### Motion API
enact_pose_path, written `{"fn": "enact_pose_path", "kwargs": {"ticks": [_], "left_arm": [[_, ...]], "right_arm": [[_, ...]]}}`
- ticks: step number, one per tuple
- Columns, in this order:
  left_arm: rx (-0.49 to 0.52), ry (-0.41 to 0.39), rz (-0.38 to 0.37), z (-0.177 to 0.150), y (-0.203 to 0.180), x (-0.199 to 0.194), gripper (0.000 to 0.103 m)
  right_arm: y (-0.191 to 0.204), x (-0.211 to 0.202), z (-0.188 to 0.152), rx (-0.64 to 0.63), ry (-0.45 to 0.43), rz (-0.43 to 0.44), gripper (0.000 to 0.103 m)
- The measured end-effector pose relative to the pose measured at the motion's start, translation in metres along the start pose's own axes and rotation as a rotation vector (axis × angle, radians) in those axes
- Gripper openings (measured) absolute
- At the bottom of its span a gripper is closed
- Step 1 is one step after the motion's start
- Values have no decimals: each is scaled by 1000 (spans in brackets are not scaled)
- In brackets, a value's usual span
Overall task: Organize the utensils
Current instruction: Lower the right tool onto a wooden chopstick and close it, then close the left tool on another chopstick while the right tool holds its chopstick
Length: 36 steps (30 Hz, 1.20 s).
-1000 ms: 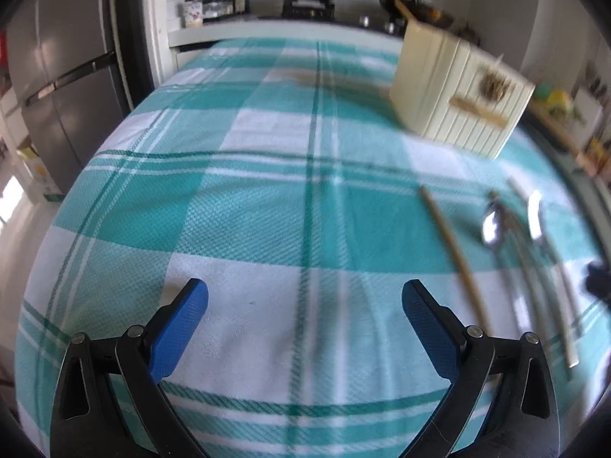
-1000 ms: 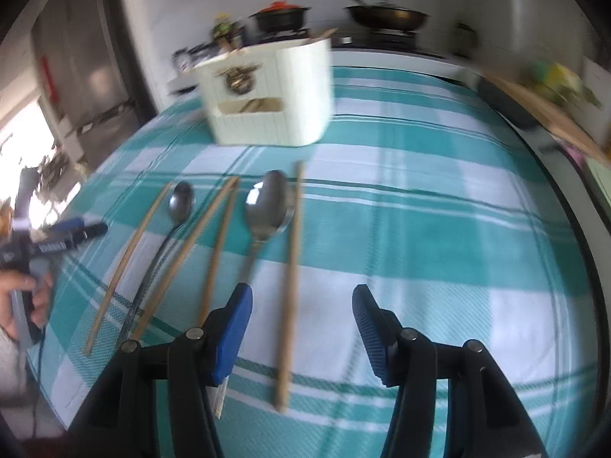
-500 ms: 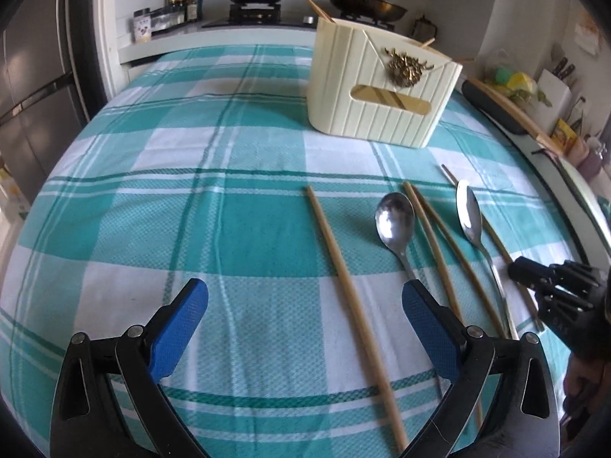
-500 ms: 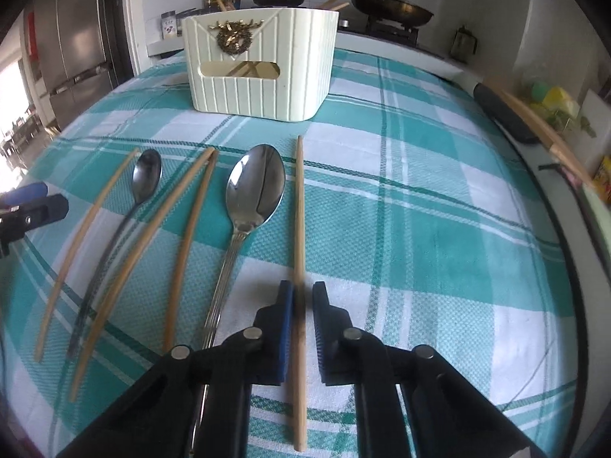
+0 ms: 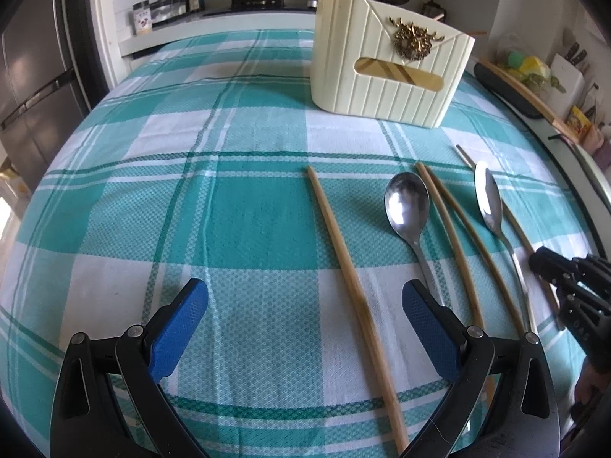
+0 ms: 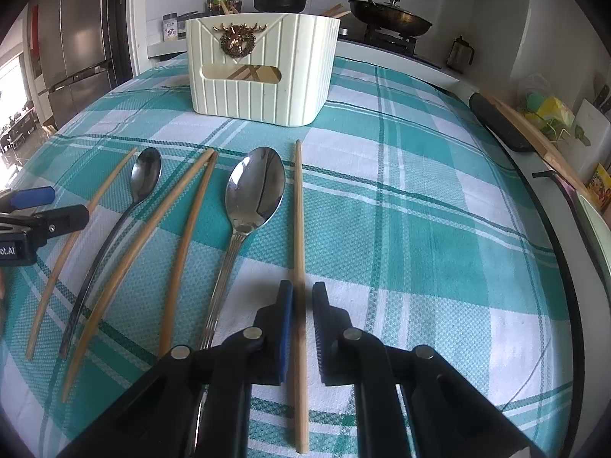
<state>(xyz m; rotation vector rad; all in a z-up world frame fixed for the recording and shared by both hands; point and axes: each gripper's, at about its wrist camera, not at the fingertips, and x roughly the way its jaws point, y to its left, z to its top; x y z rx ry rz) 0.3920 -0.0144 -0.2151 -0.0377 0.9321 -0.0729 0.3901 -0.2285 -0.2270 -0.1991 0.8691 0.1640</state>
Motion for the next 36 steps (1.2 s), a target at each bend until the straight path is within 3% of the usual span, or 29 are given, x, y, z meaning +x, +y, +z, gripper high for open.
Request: {"fn": "enact_pose_path", "kwargs": {"ticks": [6,19,22,26,28,30,32,33,36], "left_arm": [[33,8,43,-3,-7,5,101],[48,20,54,-7,-2,4,101],[53,16,56,-8,0,1,96],[67,7,34,-12,3,-6,75],[76,4,14,-13,3,-9,57],[86,2,1,-15,3,-13,31],[84,6,-11,-16,4,-15,15],[77,12,-19,-17,6,-16,9],[46,34,-45,-20,16,-20,8]], "right_arm": [[1,0,-1,-1,-7,-6,11],[2,-2,-1,-1,-3,-32,11],[0,-3,-2,9,1,-41,11],[-11,-5,-6,33,9,-50,11],[-19,-7,-9,46,19,-55,11],[-28,-10,-14,58,29,-59,11],[-36,-14,-20,64,39,-69,11],[-40,-16,-22,68,45,-73,11],[-53,-24,-32,80,73,-78,11]]}}
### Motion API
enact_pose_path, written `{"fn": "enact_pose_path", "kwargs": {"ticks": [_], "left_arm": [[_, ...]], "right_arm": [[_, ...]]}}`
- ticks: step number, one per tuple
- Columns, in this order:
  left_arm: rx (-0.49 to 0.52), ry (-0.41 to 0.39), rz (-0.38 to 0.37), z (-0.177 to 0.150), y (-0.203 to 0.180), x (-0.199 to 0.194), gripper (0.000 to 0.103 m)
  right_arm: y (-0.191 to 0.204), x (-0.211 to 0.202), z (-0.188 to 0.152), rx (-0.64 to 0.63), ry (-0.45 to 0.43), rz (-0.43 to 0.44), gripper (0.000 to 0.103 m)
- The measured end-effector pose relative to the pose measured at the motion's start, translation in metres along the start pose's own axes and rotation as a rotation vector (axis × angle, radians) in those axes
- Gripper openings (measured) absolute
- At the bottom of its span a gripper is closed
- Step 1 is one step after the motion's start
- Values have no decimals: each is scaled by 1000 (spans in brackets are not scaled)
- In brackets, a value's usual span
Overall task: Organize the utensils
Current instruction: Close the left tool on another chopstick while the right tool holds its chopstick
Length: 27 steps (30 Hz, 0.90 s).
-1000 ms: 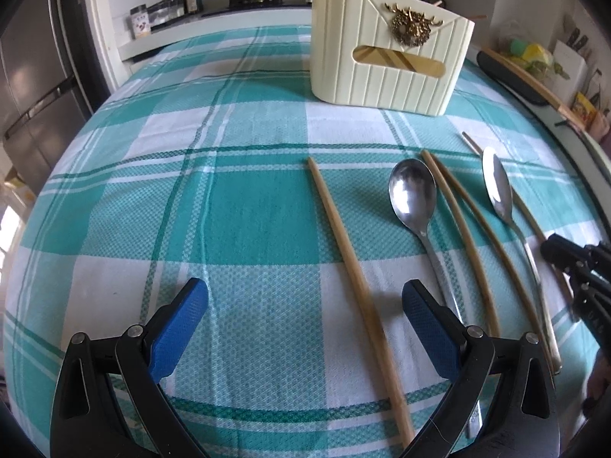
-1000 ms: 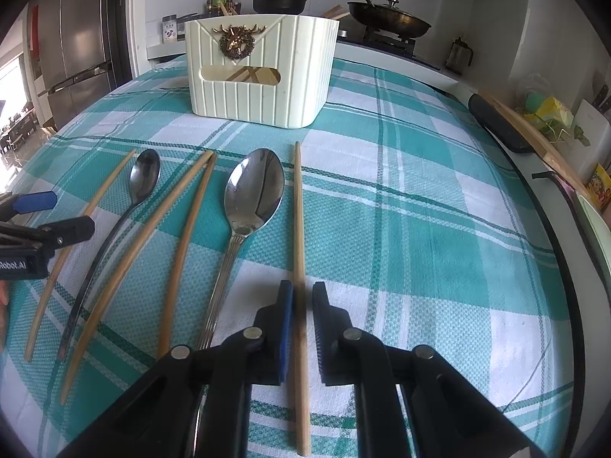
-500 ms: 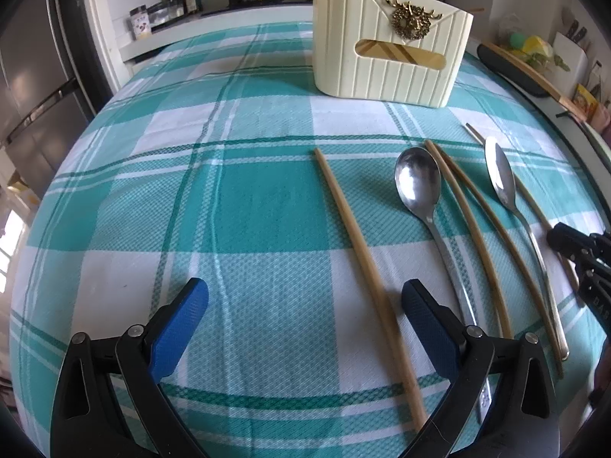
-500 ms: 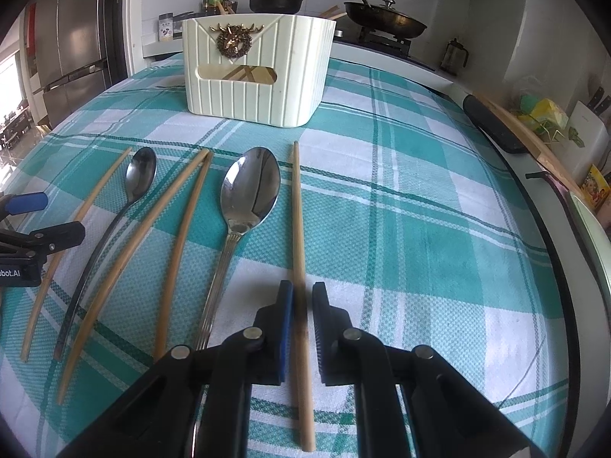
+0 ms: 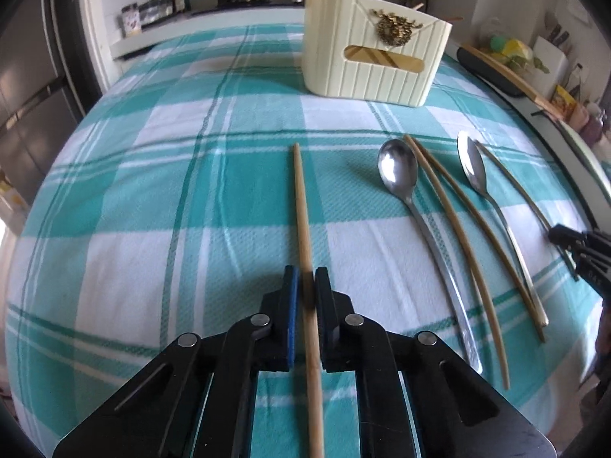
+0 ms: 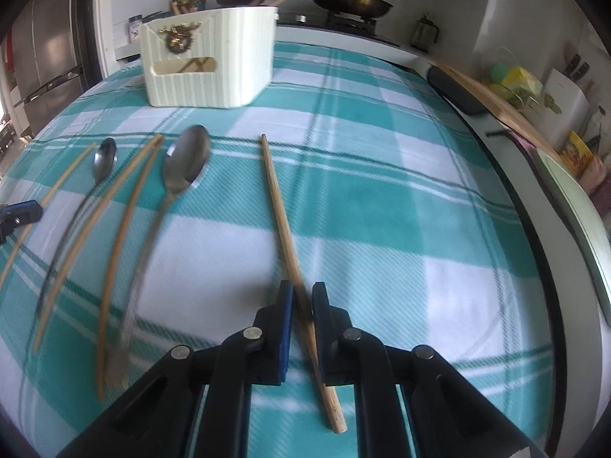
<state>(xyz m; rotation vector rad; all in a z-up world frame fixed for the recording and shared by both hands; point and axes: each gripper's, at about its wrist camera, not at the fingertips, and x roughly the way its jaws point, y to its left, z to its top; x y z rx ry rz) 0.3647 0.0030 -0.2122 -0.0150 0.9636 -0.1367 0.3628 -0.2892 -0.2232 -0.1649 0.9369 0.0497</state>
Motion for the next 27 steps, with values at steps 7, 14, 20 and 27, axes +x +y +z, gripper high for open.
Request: {"fn": "enact_pose_path", "kwargs": {"ticks": [7,14,20,27], "left_arm": [[18,72,-57,9,17,-5,62],[125,132,-51,41,14,14,74],[152,175,-28,59,10,39,71],[138,140,-20,78,3,49,5]], "right_arm": [[-17,-8,-1,-89,117,46,32],[-9,3,38,-185,159,124,46],[5,43,74,-215,186,154,46],[4,68,104,-115,147,168,6]]}}
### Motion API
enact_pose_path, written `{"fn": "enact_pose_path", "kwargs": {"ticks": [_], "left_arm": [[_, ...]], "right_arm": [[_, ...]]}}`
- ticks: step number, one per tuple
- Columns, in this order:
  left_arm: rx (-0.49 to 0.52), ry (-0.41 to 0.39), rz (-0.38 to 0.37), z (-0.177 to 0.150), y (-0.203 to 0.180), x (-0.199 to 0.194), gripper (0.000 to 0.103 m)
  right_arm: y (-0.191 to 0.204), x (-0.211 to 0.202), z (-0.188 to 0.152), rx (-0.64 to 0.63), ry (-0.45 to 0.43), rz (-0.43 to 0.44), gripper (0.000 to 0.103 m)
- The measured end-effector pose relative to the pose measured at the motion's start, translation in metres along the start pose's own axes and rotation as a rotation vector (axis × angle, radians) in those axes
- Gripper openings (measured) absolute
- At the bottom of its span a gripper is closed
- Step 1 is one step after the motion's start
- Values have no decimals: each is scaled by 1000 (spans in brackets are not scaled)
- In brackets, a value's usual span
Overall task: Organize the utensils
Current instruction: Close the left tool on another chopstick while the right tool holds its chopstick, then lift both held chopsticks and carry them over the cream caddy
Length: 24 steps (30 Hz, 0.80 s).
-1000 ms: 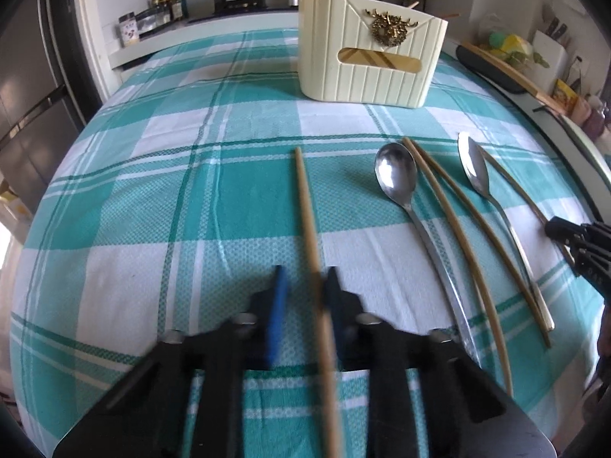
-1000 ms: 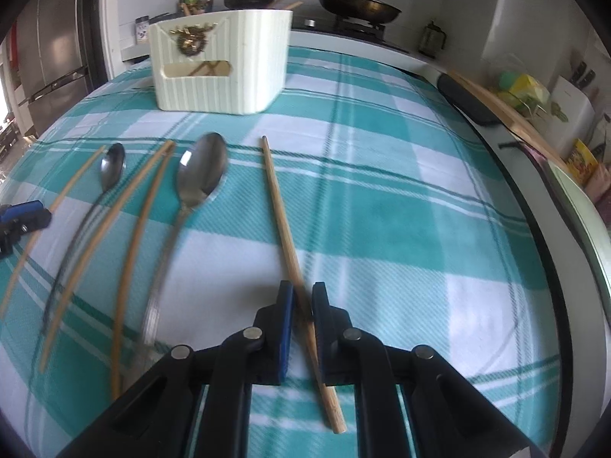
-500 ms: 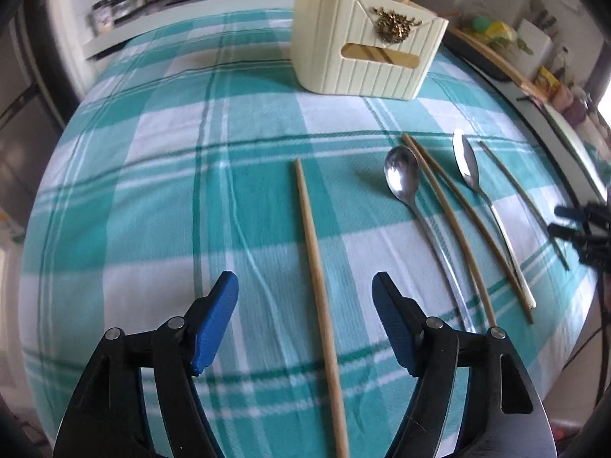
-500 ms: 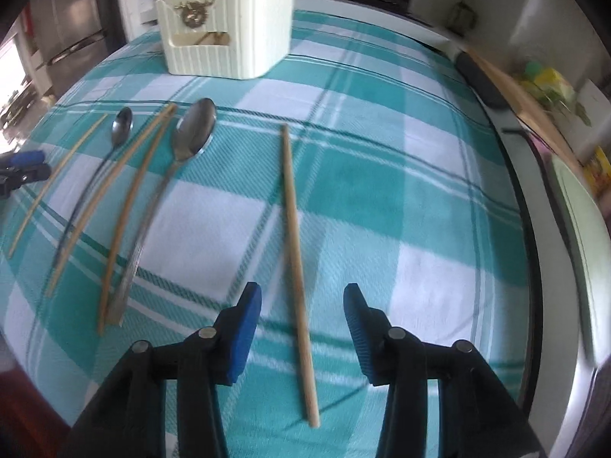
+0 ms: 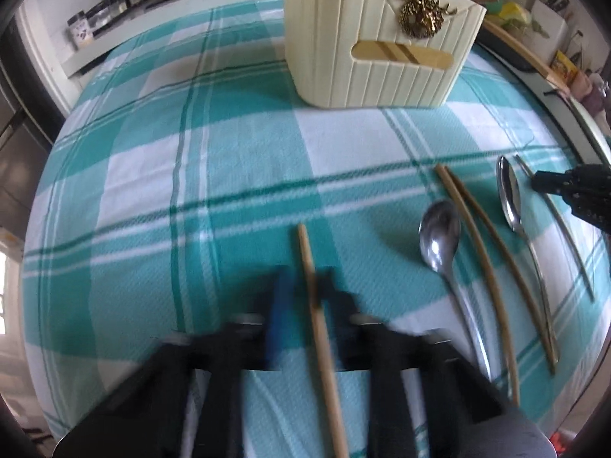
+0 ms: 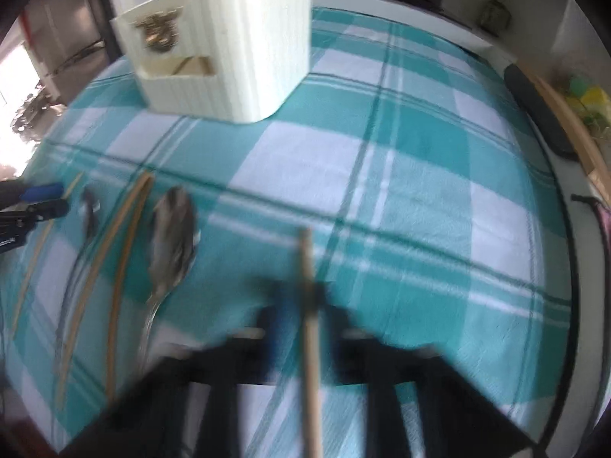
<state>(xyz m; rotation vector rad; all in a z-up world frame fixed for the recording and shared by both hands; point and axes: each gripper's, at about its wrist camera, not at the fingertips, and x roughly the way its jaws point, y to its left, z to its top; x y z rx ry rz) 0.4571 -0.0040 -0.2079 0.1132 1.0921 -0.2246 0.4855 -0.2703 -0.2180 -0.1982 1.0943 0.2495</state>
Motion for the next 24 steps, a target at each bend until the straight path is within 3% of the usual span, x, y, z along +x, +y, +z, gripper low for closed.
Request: {"fn": "enact_pose_path", "kwargs": {"ticks": [3,5,10,14,24], "left_arm": [[-40,-29,-15,1,5,-8,4],[-64,-83,-29,1,9,-26,4],[-78,-258,-75,-4,15,-102,4],[-65,-368,-106,-12,18,-157,4],[-92,-523,-148,-10,25,-211,4]], "right_arm": [[-5,-11,3,53,-38,13,6],[-10,-40,2,89,-124,34,6],[-12,-128,-7,93,-320,47,6],[-13,-183,-16,84,-421,55,6],[-11,-241,-12,101,-601,27,6]]}}
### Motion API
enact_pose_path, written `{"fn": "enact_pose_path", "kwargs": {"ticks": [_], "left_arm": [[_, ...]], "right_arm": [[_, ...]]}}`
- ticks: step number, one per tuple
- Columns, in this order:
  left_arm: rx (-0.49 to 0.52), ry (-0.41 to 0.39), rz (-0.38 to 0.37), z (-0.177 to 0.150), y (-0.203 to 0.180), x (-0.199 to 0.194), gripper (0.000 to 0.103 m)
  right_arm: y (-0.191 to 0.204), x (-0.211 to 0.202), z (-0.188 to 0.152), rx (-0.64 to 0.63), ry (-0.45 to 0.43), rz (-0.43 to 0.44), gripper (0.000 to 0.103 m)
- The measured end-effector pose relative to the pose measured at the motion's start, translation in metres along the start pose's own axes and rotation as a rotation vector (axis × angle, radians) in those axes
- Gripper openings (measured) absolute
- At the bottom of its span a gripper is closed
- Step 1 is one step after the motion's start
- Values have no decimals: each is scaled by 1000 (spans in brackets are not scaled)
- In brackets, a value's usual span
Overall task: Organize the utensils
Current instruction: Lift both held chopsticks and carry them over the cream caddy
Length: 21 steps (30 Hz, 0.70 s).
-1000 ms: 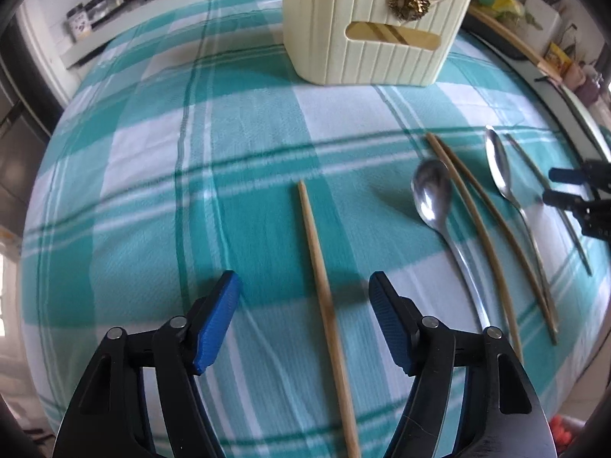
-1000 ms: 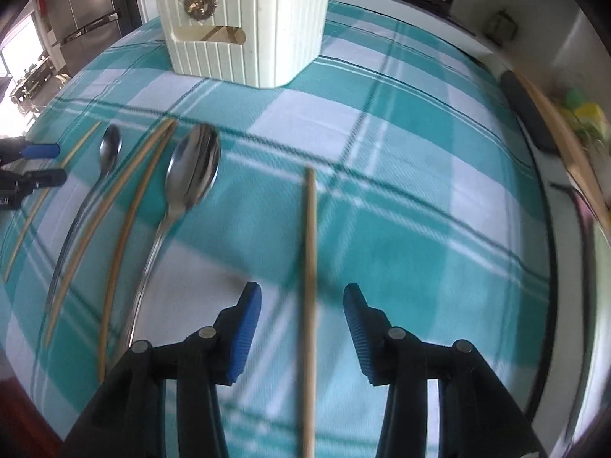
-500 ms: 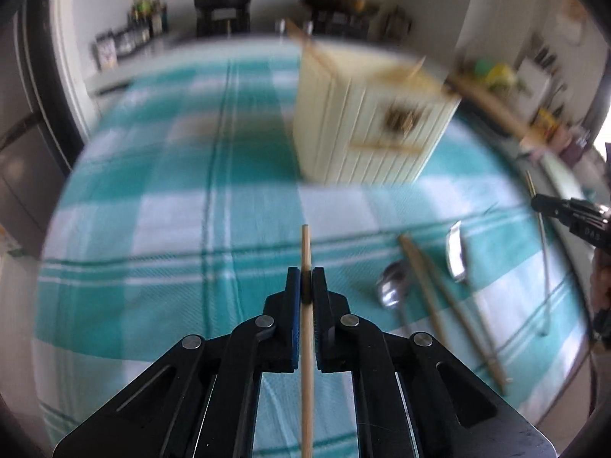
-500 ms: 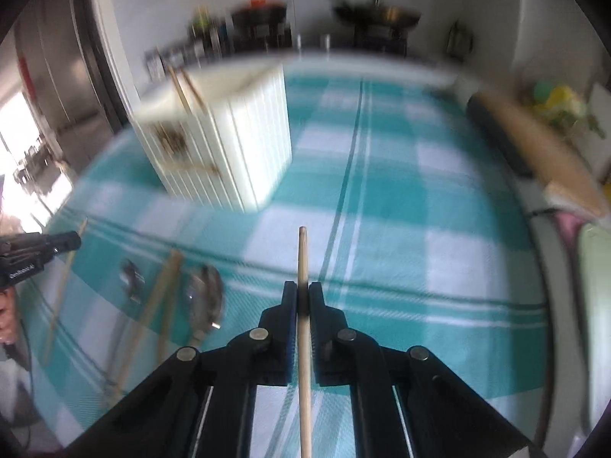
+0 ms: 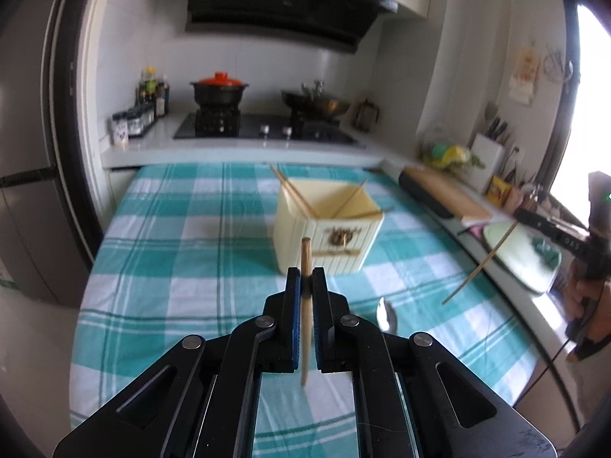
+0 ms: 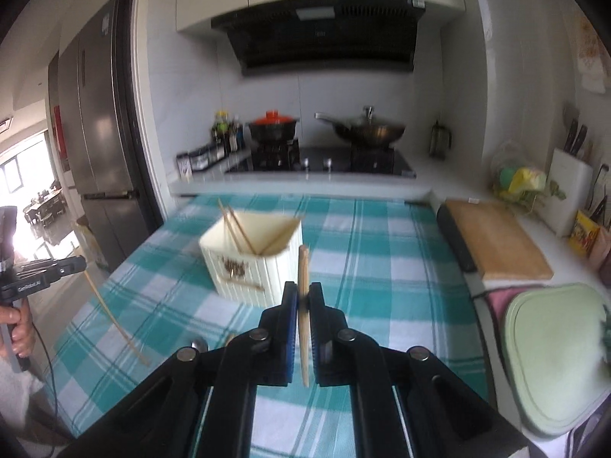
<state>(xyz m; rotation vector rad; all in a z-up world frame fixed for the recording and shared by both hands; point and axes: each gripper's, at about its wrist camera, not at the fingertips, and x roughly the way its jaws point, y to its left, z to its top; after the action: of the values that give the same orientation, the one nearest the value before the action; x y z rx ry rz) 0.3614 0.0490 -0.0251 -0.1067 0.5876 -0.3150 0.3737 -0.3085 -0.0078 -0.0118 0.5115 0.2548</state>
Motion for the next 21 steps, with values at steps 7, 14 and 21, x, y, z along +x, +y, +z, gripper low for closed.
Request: {"fn": "enact_pose_path", "kwargs": {"ticks": [7,14,21], "left_arm": [[-36,-22,-20,23,9,-3,4],[-69,-144,-32,79,11,-15,4],[-92,-258,-16,148,3,23,4]], "right_arm": [[7,8,32,-8,-25,20,6],[20,16,76,-29,-114,32,6],[43,50,123,-34,-222,76,6]]}}
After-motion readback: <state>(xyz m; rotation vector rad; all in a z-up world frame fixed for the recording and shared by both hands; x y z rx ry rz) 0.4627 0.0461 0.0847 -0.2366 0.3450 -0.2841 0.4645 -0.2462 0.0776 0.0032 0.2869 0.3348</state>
